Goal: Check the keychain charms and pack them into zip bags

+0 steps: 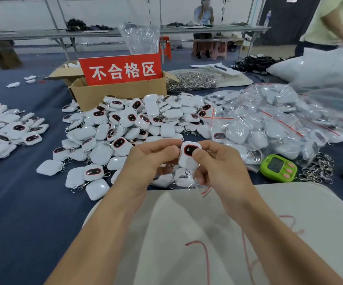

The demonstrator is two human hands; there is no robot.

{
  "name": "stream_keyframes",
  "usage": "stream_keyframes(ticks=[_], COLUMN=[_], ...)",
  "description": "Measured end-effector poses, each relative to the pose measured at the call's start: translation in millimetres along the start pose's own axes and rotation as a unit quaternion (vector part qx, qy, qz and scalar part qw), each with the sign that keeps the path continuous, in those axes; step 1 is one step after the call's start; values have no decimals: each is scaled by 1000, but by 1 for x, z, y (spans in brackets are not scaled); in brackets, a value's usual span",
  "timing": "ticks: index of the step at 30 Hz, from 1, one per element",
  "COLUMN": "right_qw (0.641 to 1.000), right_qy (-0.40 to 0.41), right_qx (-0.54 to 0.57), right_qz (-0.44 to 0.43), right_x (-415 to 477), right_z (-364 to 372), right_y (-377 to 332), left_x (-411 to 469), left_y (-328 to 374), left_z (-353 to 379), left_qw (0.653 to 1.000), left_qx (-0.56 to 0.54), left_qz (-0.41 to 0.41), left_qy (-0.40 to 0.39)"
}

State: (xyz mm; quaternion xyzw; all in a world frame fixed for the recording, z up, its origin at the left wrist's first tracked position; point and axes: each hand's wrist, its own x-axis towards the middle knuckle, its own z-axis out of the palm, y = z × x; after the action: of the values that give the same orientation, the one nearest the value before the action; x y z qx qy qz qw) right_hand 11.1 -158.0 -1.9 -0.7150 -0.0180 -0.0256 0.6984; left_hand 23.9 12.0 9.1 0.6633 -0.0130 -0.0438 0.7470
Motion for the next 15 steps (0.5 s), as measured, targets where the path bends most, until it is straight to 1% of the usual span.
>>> stream_keyframes(ticks=[4, 8, 11, 15], right_qw=[1000, 1000, 999, 1000], right_qy=[-10, -5, 1, -2], right_qx=[-19, 18, 41, 24], right_qz=[-13, 18, 21, 0], right_x=[-1, -2, -3, -4], right_z=[-1, -3, -4, -4], right_y=[-3, -7, -10, -11], left_x=[-2, -2, -1, -2], left_y=[-1, -1, -2, -2], left_z=[2, 3, 5, 9], left_qw=[999, 998, 998, 998], left_qx=[36, 45, 42, 38], left_qz=[7, 12, 15, 28], left_qy=[-19, -39, -43, -28])
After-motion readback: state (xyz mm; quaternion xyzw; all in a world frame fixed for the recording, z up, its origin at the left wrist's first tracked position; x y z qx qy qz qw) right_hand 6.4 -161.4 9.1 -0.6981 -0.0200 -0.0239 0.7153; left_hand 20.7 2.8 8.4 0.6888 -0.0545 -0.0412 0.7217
